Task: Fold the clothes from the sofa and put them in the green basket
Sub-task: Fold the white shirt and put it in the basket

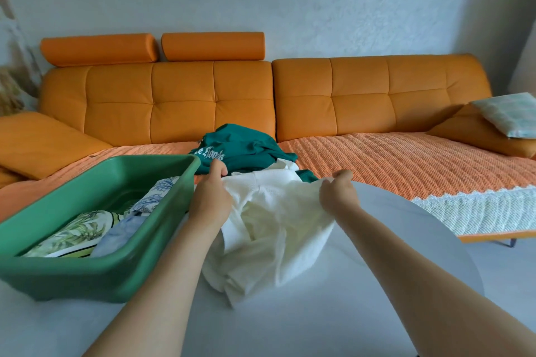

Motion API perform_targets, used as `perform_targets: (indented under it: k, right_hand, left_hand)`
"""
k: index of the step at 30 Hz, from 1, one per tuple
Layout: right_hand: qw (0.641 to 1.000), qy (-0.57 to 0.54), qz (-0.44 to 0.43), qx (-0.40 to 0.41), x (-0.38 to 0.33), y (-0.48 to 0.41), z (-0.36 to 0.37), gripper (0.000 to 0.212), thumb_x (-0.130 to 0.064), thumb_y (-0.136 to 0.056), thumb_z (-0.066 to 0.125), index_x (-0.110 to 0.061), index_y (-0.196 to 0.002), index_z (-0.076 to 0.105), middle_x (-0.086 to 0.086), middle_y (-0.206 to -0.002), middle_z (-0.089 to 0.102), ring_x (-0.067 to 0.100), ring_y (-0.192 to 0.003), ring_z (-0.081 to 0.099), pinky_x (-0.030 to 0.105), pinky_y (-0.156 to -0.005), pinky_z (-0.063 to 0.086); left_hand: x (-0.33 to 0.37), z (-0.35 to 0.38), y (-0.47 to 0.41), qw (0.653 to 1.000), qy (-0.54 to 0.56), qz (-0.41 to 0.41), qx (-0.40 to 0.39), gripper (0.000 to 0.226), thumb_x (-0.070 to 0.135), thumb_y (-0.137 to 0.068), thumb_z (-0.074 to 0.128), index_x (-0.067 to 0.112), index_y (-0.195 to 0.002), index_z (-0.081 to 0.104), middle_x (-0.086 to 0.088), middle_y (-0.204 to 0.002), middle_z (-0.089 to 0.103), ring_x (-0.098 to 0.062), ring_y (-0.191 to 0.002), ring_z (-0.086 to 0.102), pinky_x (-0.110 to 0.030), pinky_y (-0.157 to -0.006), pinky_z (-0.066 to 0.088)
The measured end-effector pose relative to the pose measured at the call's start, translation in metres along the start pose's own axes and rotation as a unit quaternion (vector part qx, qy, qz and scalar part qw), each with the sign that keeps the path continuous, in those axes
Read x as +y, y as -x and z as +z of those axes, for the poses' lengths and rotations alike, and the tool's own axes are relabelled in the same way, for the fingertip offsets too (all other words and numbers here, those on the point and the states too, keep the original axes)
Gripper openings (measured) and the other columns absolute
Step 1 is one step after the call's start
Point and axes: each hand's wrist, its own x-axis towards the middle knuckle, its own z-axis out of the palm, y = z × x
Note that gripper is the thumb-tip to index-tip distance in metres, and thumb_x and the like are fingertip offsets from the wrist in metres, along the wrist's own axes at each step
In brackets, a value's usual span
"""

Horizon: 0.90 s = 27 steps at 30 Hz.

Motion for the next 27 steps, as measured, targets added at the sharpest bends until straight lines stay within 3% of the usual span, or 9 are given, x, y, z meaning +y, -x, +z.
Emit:
perform_targets:
  k: [4, 6, 9, 12, 14, 17, 22, 25, 27]
  right_hand:
    - [0.951, 0.24, -0.192, -0.019, 0.005, 0.016, 0.003, 0.042, -0.026, -0.083, 0.059, -0.023, -0.123, 0.047, 0.005, -0.123, 0.045, 0.026, -0.114, 0.045, 0.037, -0.092, 0.041]
    - [0.945, 0.206, -0.237, -0.086, -0.005, 0.029, 0.009, 0.024, -0.043, -0.084, 0.056, -0.025, -0.102, 0.056, -0.002, -0.101, 0.06, 0.019, -0.093, 0.058, 0.035, -0.074, 0.047]
    - [0.956, 0.017, -0.175, -0.233, -0.028, 0.051, 0.019, 0.057, -0.067, -0.082, 0.048, -0.011, -0.077, 0.062, 0.002, -0.063, 0.066, 0.015, -0.053, 0.06, 0.033, -0.053, 0.046]
    - [0.947, -0.079, -0.104, -0.294, -0.041, 0.063, 0.021, 0.062, -0.067, -0.081, 0.061, -0.007, -0.091, 0.066, 0.009, -0.076, 0.074, 0.022, -0.059, 0.071, 0.033, -0.048, 0.055]
    - [0.957, -0.105, -0.09, -0.255, -0.04, 0.06, 0.017, 0.041, -0.045, -0.088, 0.069, -0.004, -0.095, 0.066, 0.01, -0.085, 0.075, 0.025, -0.074, 0.074, 0.043, -0.065, 0.063]
    - [0.969, -0.152, -0.045, -0.19, -0.032, 0.046, 0.008, 0.017, -0.014, -0.095, 0.054, -0.002, -0.099, 0.065, 0.014, -0.097, 0.069, 0.034, -0.093, 0.069, 0.048, -0.078, 0.061]
    - [0.978, -0.188, -0.037, -0.081, -0.027, 0.026, -0.018, 0.041, -0.023, -0.102, 0.034, -0.018, -0.141, 0.043, 0.009, -0.127, 0.057, 0.022, -0.1, 0.055, 0.038, -0.08, 0.05]
    - [0.975, -0.029, -0.217, 0.041, -0.019, 0.01, -0.048, 0.036, -0.034, -0.09, 0.056, -0.031, -0.121, 0.039, -0.002, -0.092, 0.064, 0.017, -0.069, 0.06, 0.028, -0.053, 0.038]
    - [0.934, 0.172, -0.3, 0.085, -0.004, -0.003, -0.061, 0.05, -0.022, -0.08, 0.063, -0.034, -0.121, 0.035, -0.003, -0.088, 0.053, 0.018, -0.063, 0.052, 0.027, -0.047, 0.03]
  left_hand:
    - [0.005, 0.005, 0.004, 0.998, -0.024, 0.016, -0.058, 0.04, -0.009, -0.086, 0.031, 0.023, -0.098, 0.053, 0.005, -0.093, 0.051, -0.021, -0.081, 0.052, -0.04, -0.069, 0.049]
    - [0.011, 0.009, 0.005, 0.998, 0.005, 0.013, -0.063, 0.036, -0.003, -0.095, 0.035, 0.023, -0.1, 0.059, 0.007, -0.101, 0.054, -0.018, -0.088, 0.054, -0.034, -0.068, 0.046]
    - [0.032, 0.008, 0.008, 0.987, 0.145, -0.025, -0.059, 0.031, 0.009, -0.101, 0.04, 0.028, -0.1, 0.064, 0.012, -0.106, 0.061, -0.005, -0.092, 0.056, -0.022, -0.068, 0.043]
    - [0.051, 0.003, 0.008, 0.916, 0.371, -0.082, -0.125, 0.032, 0.012, -0.102, 0.042, 0.031, -0.117, 0.063, 0.007, -0.113, 0.071, -0.014, -0.103, 0.067, -0.031, -0.082, 0.055]
    - [0.058, -0.001, 0.011, 0.88, 0.434, -0.07, -0.18, 0.037, 0.008, -0.103, 0.04, 0.034, -0.124, 0.056, 0.009, -0.114, 0.073, -0.014, -0.099, 0.072, -0.035, -0.075, 0.06]
    - [0.065, 0.002, 0.016, 0.932, 0.329, 0.004, -0.15, 0.046, 0.0, -0.101, 0.034, 0.036, -0.119, 0.056, 0.014, -0.118, 0.066, -0.007, -0.091, 0.071, -0.033, -0.073, 0.06]
    - [0.063, 0.013, 0.02, 0.977, 0.146, 0.095, -0.119, 0.04, 0.002, -0.097, 0.036, 0.036, -0.101, 0.056, 0.014, -0.099, 0.063, -0.011, -0.085, 0.063, -0.024, -0.065, 0.044]
    - [0.062, 0.019, 0.023, 0.969, 0.055, 0.12, -0.21, 0.017, 0.028, -0.094, 0.055, 0.04, -0.106, 0.057, 0.018, -0.103, 0.062, -0.005, -0.089, 0.06, -0.028, -0.073, 0.05]
    - [0.062, 0.025, 0.029, 0.947, -0.014, 0.107, -0.304, 0.034, 0.055, -0.08, 0.063, 0.045, -0.112, 0.057, 0.023, -0.109, 0.058, -0.003, -0.097, 0.059, -0.03, -0.08, 0.05]
